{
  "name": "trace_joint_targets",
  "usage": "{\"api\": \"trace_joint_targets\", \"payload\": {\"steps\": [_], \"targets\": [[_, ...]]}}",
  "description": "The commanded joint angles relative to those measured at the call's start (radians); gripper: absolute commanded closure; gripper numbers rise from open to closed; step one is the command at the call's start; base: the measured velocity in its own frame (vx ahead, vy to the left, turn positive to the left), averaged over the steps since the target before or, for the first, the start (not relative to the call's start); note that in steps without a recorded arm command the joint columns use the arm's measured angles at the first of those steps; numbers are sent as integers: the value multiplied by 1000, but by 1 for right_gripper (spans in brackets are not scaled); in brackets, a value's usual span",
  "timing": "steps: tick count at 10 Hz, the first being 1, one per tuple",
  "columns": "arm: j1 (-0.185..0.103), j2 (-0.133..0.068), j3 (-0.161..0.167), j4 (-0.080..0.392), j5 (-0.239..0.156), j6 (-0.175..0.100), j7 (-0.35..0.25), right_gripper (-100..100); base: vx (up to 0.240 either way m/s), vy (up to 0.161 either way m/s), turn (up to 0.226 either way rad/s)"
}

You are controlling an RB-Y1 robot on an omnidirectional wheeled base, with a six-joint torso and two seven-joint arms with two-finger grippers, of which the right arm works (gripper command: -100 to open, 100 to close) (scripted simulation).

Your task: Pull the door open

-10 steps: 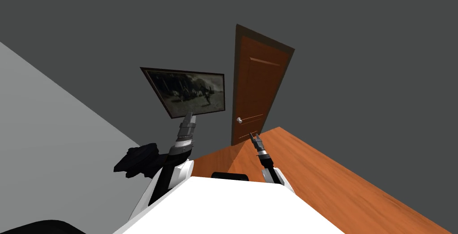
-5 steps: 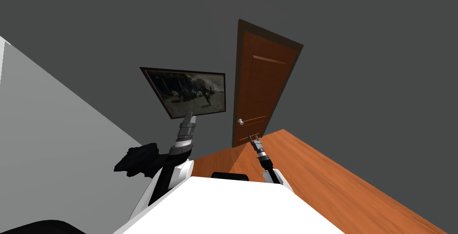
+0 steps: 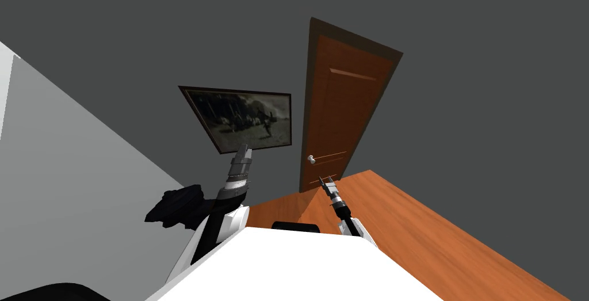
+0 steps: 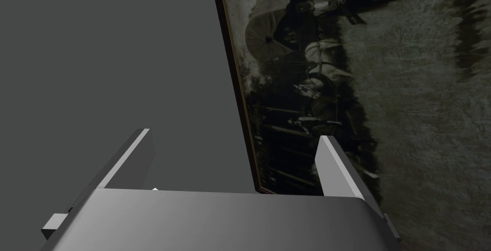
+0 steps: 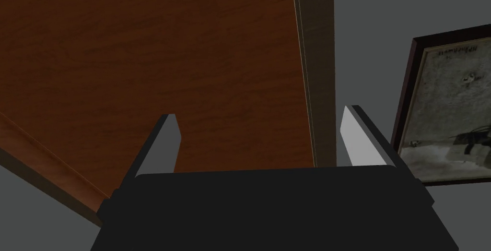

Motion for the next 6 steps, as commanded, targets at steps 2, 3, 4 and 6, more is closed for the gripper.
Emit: {"api": "trace_joint_targets", "payload": {"steps": [2,3,4,6], "targets": [[-15,-6,-4,52,13,-14,40,-100,86,-27,47],[-23,-8,-6,77,21,-19,60,-100,52,-10,38],[-31,-11,-7,98,27,-24,79,-100,80,-11,59],[-45,-15,-10,141,40,-33,114,-100,87,-19,54]]}}
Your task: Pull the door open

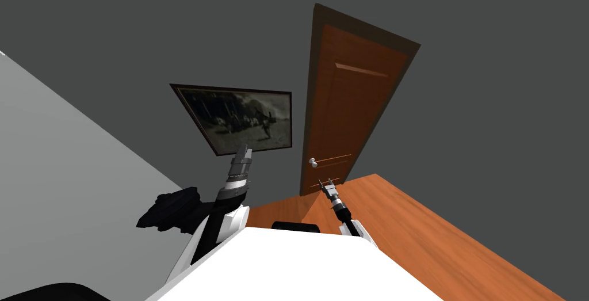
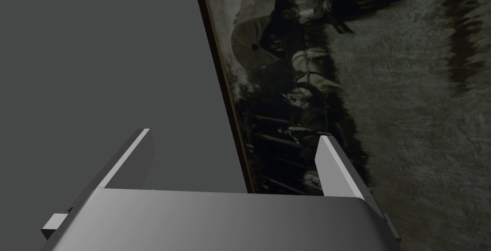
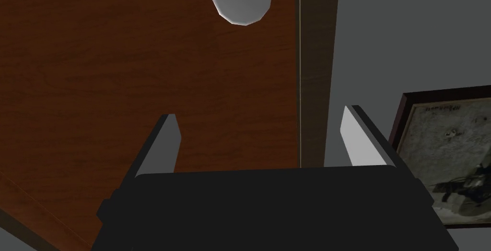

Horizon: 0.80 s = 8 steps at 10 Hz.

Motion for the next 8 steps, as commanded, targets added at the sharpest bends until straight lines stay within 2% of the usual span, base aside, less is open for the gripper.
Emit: {"api": "trace_joint_targets", "payload": {"steps": [1,3,4,7,8], "targets": [[-15,-3,-4,39,8,-12,28,-100,95,-7,43],[-28,-6,-6,77,20,-20,60,-100,108,-4,35],[-26,-4,-6,70,15,-20,49,-100,55,-6,13],[-32,-17,-73,120,-38,-21,90,-100,-102,-22,292],[-32,-17,-73,120,-38,-21,90,-100,-57,-39,115]]}}
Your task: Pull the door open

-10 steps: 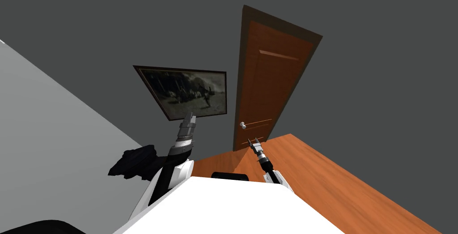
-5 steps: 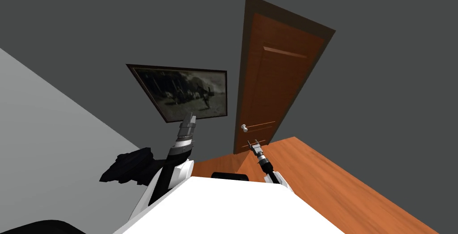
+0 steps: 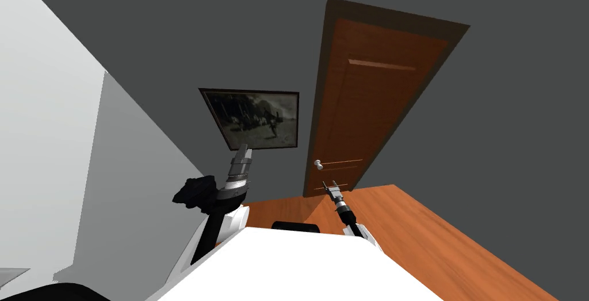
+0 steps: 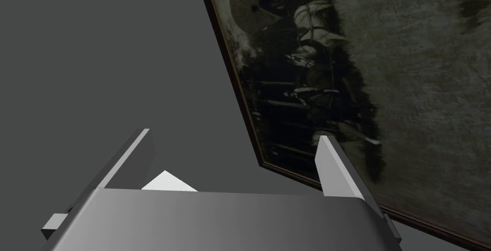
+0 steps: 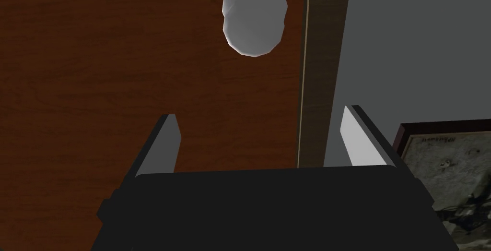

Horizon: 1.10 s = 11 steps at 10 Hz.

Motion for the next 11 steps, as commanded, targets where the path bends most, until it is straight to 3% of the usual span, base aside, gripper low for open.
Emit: {"api": "trace_joint_targets", "payload": {"steps": [1,2,3,8,10,11], "targets": [[-4,-7,-31,28,-25,-8,19,-100,-13,-19,280],[-7,-11,-58,47,-47,-8,34,-100,24,-15,421],[-7,-11,-58,47,-47,-8,34,-100,39,-18,107],[-33,-18,-148,112,-124,-9,89,-100,89,-25,266],[-33,-18,-148,112,-124,-9,89,-100,67,-24,27],[-47,-14,-162,123,-138,-10,101,-100,89,-2,226]]}}
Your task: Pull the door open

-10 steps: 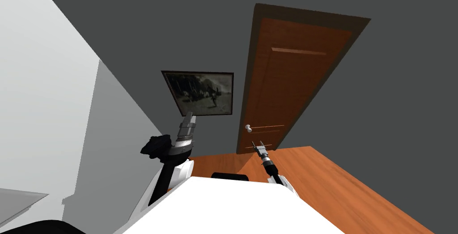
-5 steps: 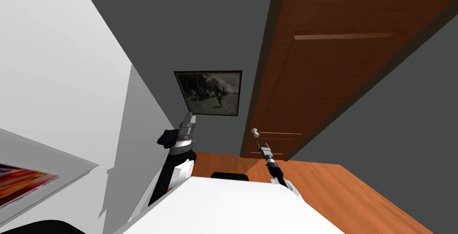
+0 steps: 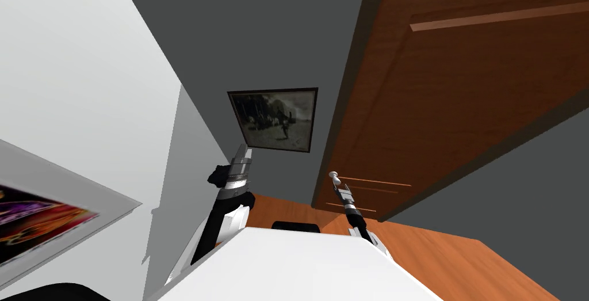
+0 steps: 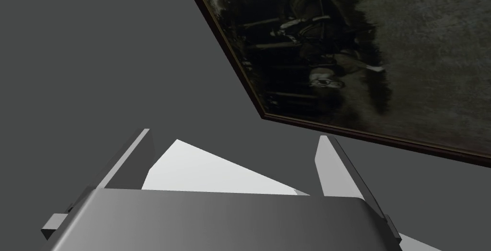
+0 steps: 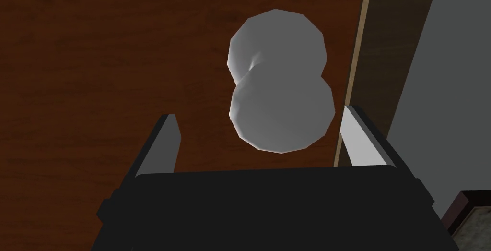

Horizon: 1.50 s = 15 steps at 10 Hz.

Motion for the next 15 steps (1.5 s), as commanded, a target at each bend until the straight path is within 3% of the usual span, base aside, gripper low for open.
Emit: {"api": "trace_joint_targets", "payload": {"steps": [1,2,3,8,15], "targets": [[-20,2,-10,19,-11,-7,10,-100,171,-28,231],[-12,2,-6,12,-7,-3,7,-100,80,-19,39],[-12,2,-6,12,-7,-3,7,100,-16,6,-25],[-12,2,-6,12,-7,-3,7,100,-13,3,0],[2,-10,-5,19,-48,2,-164,100,-62,-10,37]]}}
